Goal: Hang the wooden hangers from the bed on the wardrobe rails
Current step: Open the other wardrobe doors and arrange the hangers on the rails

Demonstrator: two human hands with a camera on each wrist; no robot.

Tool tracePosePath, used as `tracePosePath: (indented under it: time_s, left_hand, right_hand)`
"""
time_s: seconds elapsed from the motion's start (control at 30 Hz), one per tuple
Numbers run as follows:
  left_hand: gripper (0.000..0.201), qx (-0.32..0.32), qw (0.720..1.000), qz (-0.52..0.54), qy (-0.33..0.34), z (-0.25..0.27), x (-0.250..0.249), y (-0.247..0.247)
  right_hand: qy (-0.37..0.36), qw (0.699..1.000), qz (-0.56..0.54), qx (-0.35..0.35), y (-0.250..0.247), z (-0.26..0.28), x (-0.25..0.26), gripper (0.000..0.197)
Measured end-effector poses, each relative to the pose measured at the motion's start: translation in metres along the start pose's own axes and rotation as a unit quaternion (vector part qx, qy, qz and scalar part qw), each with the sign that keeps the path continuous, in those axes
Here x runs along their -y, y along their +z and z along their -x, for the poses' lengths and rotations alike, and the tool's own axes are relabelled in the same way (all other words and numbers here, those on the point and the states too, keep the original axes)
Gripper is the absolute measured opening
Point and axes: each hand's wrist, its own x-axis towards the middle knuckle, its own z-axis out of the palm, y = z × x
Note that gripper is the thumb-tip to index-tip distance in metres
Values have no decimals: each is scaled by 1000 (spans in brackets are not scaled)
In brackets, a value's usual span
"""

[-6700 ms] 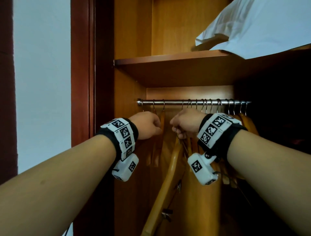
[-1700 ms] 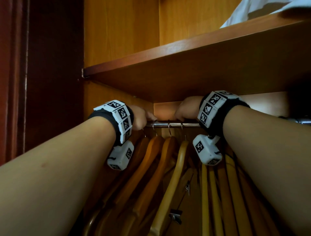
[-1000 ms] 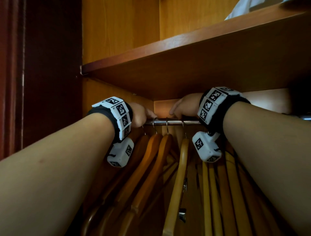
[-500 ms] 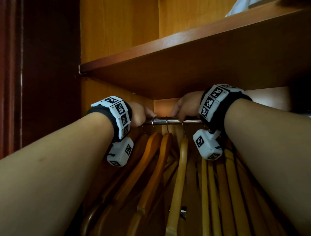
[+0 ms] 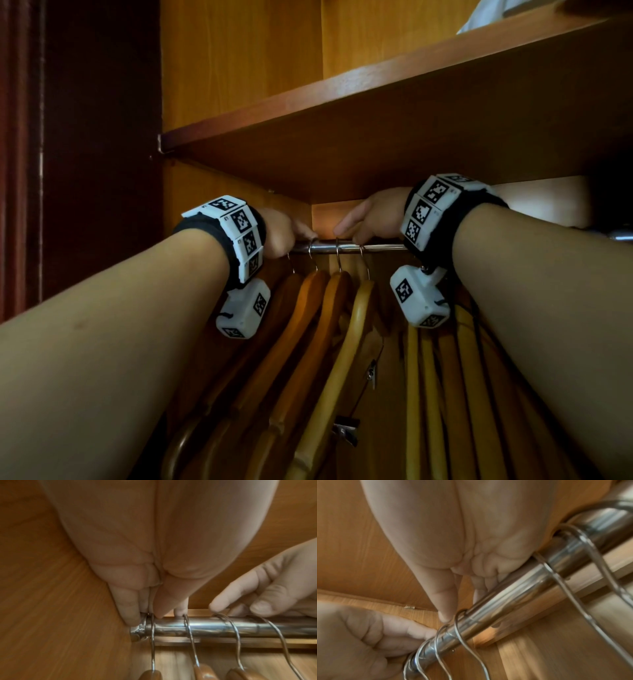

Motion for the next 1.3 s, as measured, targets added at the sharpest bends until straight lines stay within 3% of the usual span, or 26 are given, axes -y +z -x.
tracePosePath:
  time_s: [0.4, 0.73, 0.87, 1.3]
  left_hand:
    - [64, 25, 1000, 5, 2, -2, 0, 0]
    - [63, 28, 1000, -6, -6, -3, -2, -1]
    - [62, 17, 1000, -10, 1, 0, -2, -2]
    - [65, 24, 1000, 0, -6, -1, -2, -2]
  right_hand:
    - [13, 1000, 18, 14, 1, -1, 6, 41]
    - [65, 998, 15, 22, 1, -10, 9, 61]
    - [18, 998, 49, 19, 0, -3, 7, 44]
    - [-21, 991, 131, 33, 0, -4, 8, 48]
